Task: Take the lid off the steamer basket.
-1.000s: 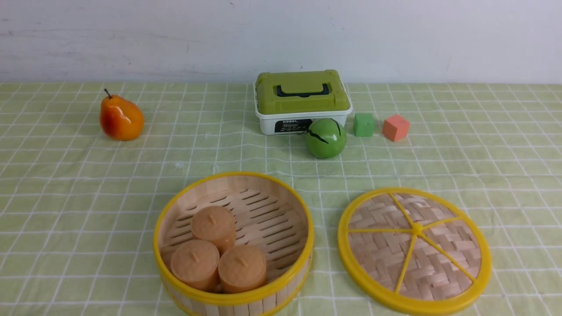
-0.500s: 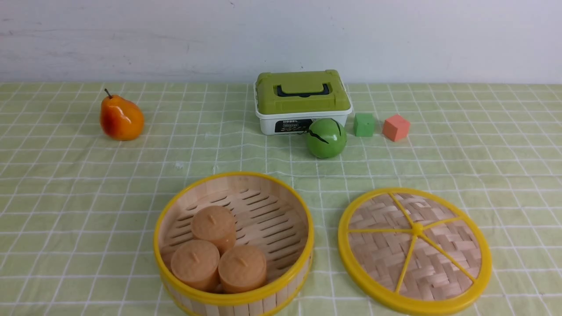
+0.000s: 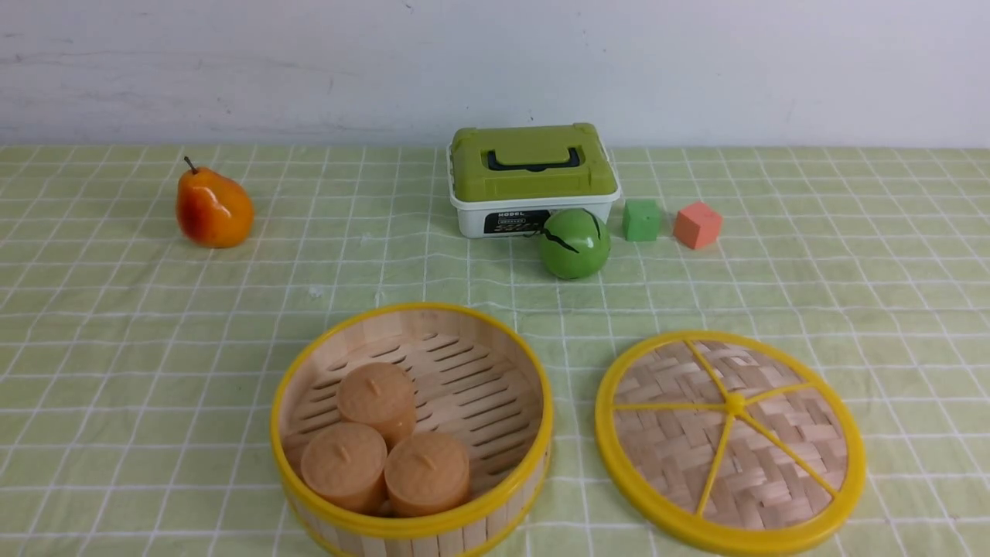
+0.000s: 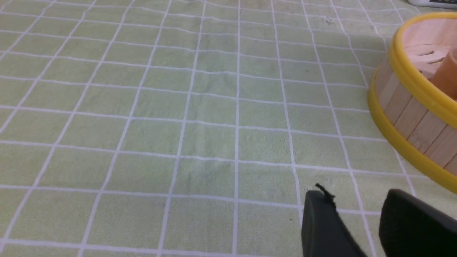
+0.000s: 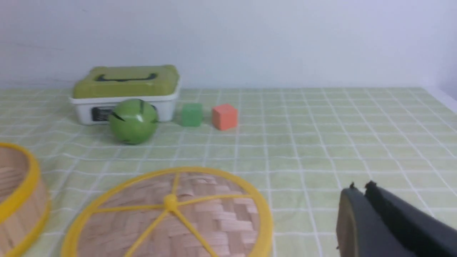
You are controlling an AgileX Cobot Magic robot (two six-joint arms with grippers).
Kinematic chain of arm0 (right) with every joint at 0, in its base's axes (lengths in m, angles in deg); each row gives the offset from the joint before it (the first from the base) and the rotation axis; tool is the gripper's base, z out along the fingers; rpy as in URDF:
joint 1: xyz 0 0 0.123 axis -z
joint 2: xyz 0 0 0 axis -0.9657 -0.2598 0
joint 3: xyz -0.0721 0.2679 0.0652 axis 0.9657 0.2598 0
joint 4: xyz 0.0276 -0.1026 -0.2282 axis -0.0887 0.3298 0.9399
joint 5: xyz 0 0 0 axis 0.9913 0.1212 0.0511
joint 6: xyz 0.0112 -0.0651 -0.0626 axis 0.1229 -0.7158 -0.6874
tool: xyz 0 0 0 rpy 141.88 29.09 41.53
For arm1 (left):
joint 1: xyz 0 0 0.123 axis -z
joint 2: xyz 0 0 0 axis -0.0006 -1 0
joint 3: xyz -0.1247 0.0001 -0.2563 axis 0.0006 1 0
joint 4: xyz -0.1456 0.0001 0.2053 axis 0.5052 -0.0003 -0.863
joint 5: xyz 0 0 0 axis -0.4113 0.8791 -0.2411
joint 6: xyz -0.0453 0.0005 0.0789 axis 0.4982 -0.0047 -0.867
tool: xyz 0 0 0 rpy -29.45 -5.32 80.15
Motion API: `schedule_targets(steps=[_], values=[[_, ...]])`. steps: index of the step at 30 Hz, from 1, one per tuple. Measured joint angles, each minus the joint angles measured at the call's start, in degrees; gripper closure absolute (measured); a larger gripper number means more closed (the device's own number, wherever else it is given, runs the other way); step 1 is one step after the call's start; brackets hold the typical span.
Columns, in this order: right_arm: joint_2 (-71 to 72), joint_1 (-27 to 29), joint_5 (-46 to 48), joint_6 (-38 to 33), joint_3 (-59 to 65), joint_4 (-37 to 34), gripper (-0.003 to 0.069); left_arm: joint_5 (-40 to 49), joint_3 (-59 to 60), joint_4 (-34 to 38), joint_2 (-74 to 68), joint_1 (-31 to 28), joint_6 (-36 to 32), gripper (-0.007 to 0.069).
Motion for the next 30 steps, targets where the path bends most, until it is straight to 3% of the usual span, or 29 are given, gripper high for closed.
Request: schedule_targets(steps=[10, 15, 30], values=[[2.65, 1.86, 7.92, 5.94, 3.81, 5.18, 0.0642, -0.01, 0.0, 0.0, 0.0, 0.0, 0.0, 0.0386], [2.65, -0.2, 11.92, 6.54, 3.63, 5.44, 0.0635, -0.06, 0.0, 0.0, 0.0, 0.0, 0.0, 0.0386], [2.65, -0.93, 13.22, 6.61, 3.39, 5.21, 0.0618, -0.01, 0.0, 0.0, 0.0, 0.0, 0.0, 0.0386]])
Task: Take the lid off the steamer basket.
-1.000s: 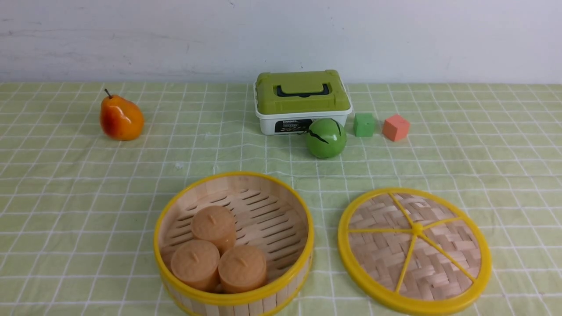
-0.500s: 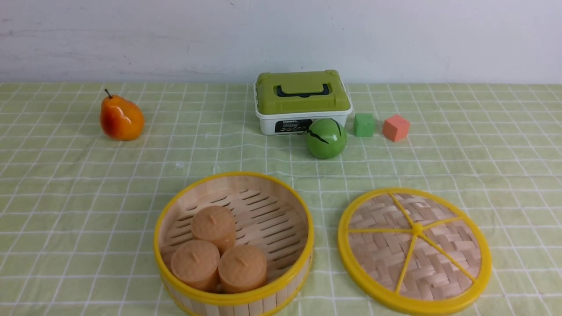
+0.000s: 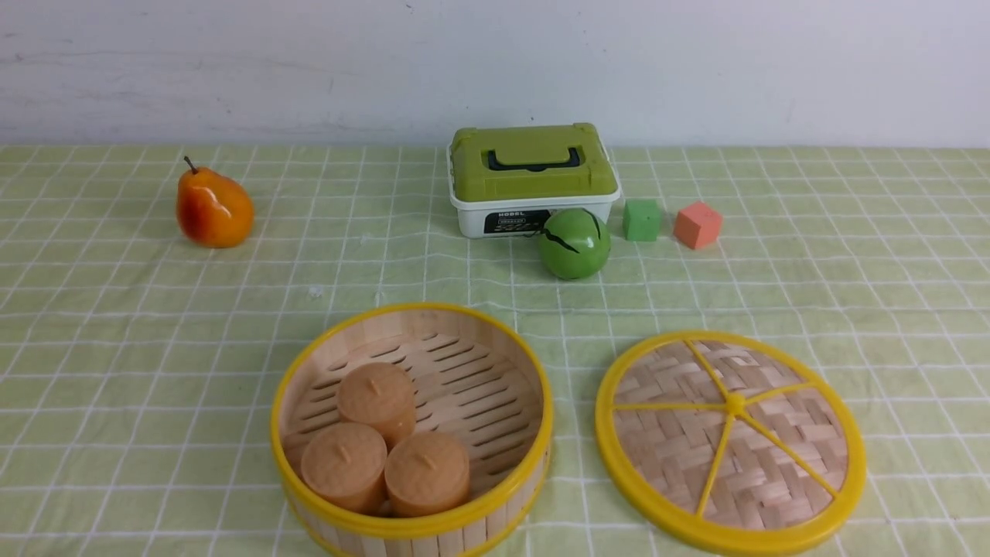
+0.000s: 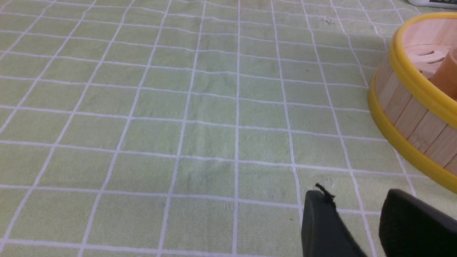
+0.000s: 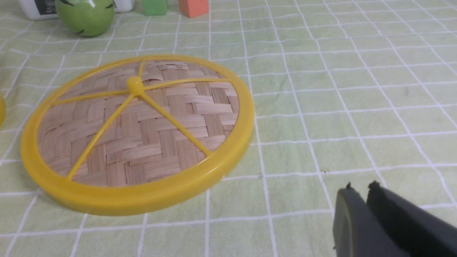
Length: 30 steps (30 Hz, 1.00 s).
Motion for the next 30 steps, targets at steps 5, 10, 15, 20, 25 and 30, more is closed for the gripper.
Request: schedule_targets(steps=[5, 10, 15, 20, 25, 30], values=[[0.0, 0.0, 0.0, 0.0, 0.0, -0.05, 0.061, 0.0, 0.0, 0.0, 0.0, 0.0, 0.0, 0.0386], [0.0, 0.0, 0.0, 0.0, 0.0, -0.05, 0.0603, 0.0, 0.0, 0.0, 0.0, 0.0, 0.0, 0.0386], [0.0, 0.0, 0.0, 0.0, 0.0, -0.05, 0.0598, 0.0, 0.0, 0.0, 0.0, 0.0, 0.0, 0.0386], [0.0, 0.0, 0.0, 0.0, 0.0, -0.05, 0.0592, 0.0, 0.0, 0.0, 0.0, 0.0, 0.0, 0.0386], [0.0, 0.0, 0.0, 0.0, 0.0, -0.05, 0.0585, 0.0, 0.0, 0.0, 0.0, 0.0, 0.0, 0.0386], [0.0, 0.0, 0.06, 0.0, 0.0, -0.05, 0.0579, 0.0, 0.0, 0.0, 0.0, 0.0, 0.0, 0.0386]])
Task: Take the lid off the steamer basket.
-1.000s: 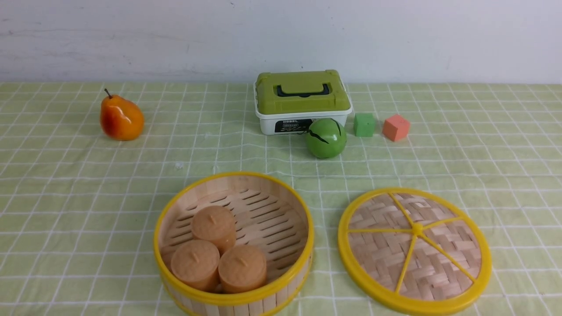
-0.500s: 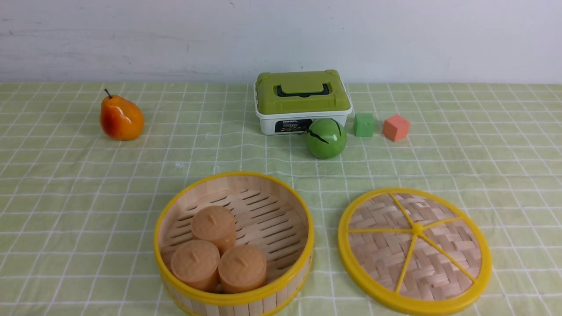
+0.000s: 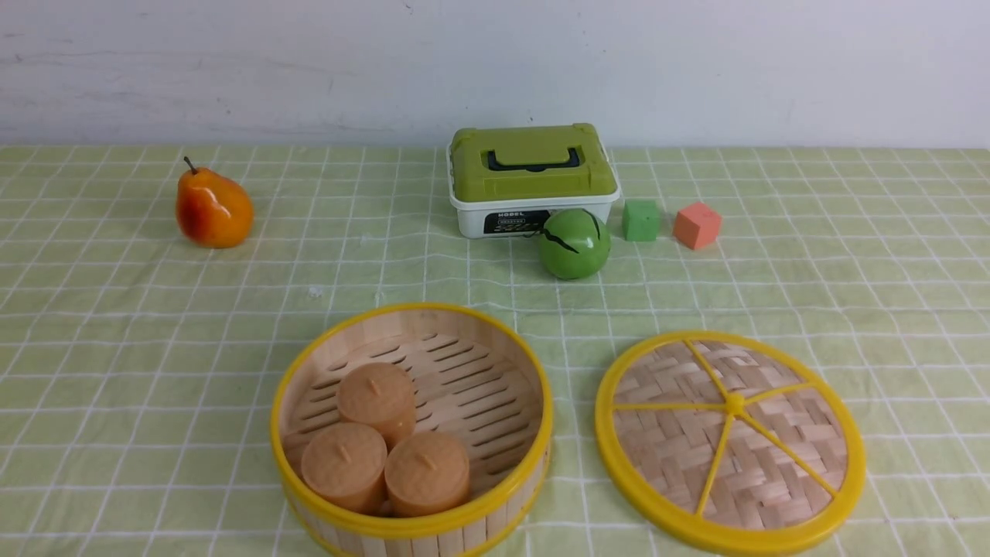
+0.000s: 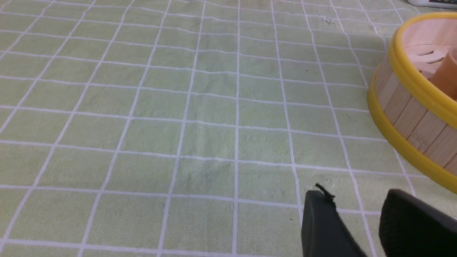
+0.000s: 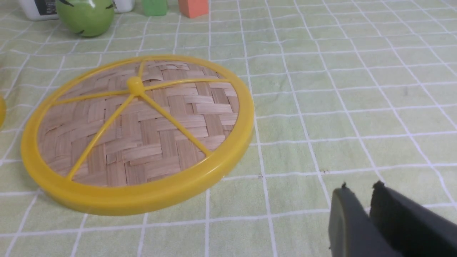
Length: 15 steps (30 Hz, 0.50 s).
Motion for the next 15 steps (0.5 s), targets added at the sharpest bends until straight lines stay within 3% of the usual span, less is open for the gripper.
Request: schedule_targets(steps=[15], values=[[0.0, 0.0, 0.0, 0.06, 0.0, 0.0, 0.056, 0.0, 0.0, 0.0, 0.0, 0.0, 0.0, 0.0386]])
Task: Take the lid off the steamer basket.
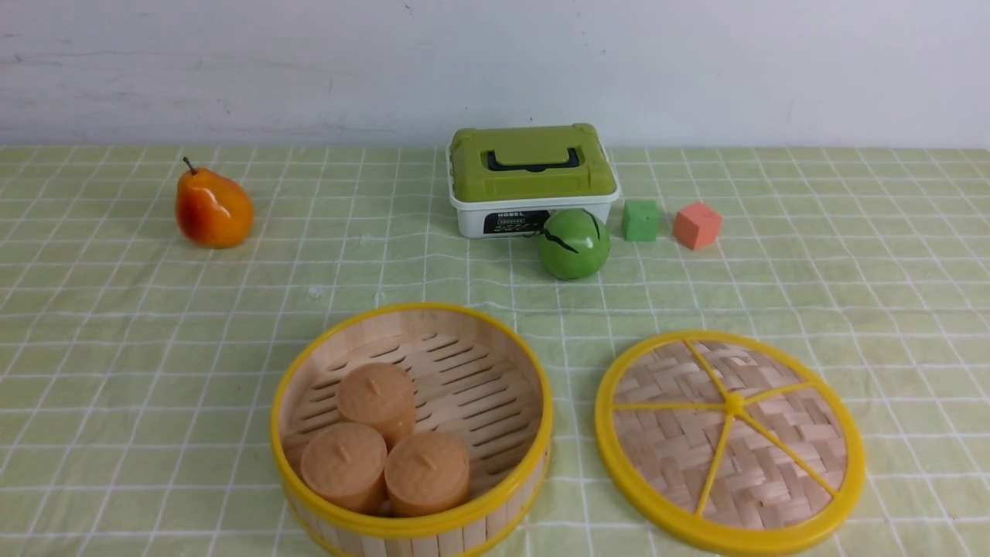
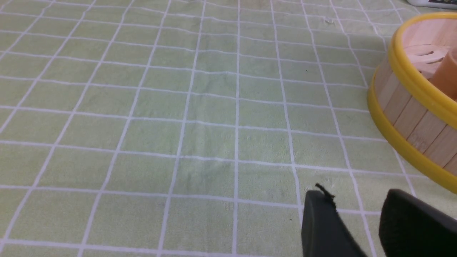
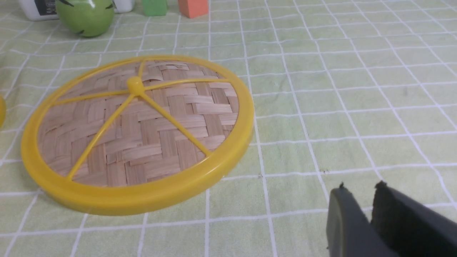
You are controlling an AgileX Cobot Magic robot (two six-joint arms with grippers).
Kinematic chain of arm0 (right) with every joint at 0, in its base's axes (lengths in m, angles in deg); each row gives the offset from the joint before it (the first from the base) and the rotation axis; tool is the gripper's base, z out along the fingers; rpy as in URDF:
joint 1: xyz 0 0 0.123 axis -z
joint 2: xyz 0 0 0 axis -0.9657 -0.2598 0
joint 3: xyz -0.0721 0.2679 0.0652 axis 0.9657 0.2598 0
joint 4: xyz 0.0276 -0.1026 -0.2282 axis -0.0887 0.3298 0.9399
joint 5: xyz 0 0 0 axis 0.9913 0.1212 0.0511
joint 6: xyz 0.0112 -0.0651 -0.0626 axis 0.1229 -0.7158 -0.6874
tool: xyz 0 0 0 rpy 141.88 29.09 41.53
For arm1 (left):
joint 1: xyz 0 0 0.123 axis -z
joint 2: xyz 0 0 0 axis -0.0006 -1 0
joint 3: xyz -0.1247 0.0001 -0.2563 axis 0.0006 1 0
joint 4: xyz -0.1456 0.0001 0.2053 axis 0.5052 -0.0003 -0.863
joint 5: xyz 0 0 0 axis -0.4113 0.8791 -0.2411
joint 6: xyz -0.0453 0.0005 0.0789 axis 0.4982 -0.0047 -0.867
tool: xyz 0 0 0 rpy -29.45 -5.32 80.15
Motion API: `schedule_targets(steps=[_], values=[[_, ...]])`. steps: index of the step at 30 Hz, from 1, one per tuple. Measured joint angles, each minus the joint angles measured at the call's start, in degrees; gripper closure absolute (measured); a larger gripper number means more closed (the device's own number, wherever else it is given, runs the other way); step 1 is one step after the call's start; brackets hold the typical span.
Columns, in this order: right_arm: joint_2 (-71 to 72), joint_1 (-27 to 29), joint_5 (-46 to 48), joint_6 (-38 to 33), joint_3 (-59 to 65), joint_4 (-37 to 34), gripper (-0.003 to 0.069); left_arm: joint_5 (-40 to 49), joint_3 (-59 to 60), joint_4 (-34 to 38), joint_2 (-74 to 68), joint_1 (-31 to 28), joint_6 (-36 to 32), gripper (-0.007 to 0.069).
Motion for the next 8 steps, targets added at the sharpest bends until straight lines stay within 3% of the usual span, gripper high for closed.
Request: schedule_targets(steps=[8], values=[[0.0, 0.0, 0.0, 0.0, 0.0, 0.0, 0.0552, 0.0, 0.0, 0.0, 0.0, 0.0, 0.0, 0.0386]])
